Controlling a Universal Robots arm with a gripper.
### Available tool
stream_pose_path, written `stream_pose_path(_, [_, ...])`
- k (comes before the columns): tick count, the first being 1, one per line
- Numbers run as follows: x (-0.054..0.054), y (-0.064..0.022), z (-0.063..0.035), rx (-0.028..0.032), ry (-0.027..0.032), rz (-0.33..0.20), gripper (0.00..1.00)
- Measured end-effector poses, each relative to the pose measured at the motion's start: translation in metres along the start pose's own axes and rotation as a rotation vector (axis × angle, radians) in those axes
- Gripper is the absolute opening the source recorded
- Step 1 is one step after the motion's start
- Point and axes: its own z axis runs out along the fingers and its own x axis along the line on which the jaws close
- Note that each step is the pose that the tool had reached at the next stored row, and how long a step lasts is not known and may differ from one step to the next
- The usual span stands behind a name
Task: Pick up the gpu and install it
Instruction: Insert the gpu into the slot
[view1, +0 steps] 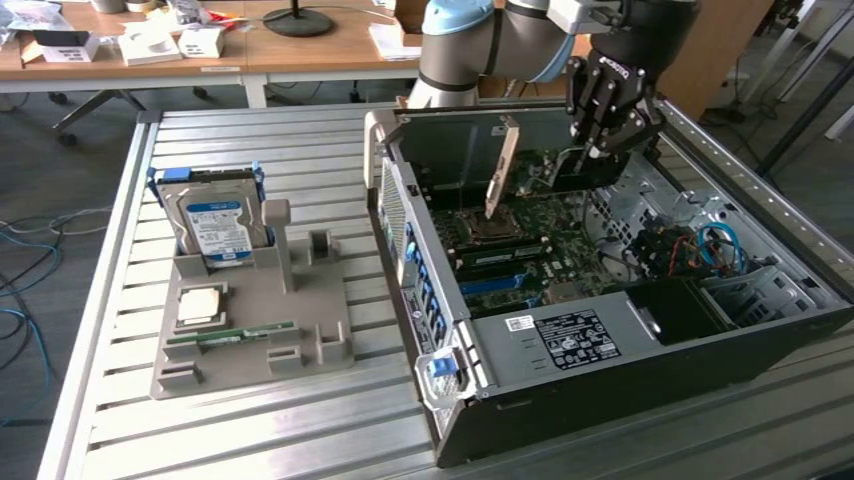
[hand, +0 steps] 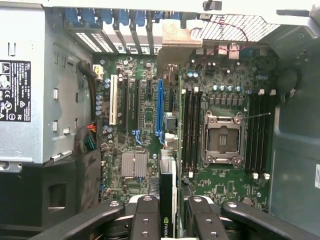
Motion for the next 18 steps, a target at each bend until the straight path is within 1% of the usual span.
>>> stream_pose_path(1, [-0.0001,0.0009,0.0003,0.001,0.0,0.0,0.26])
stream_pose_path(2, [-0.0001,0.0017,0.0008,0.0035,-0.0001,0.0,0.26])
stream_pose_path(5, [-0.0001,0.0034,0.0027,0.0171,0.0004,0.0,0.26])
stream_pose_path(8, [-0.0001,0.0047,0.0039,0.0268,0.0005,0.0,0.26])
stream_pose_path(11, [-0.0001,0.0055,0.0056,0.0275,0.0006,0.001,0.26])
stream_pose_path(18, [-0.0002,0.007,0.0098,0.0272,0.0011,0.043,0.26])
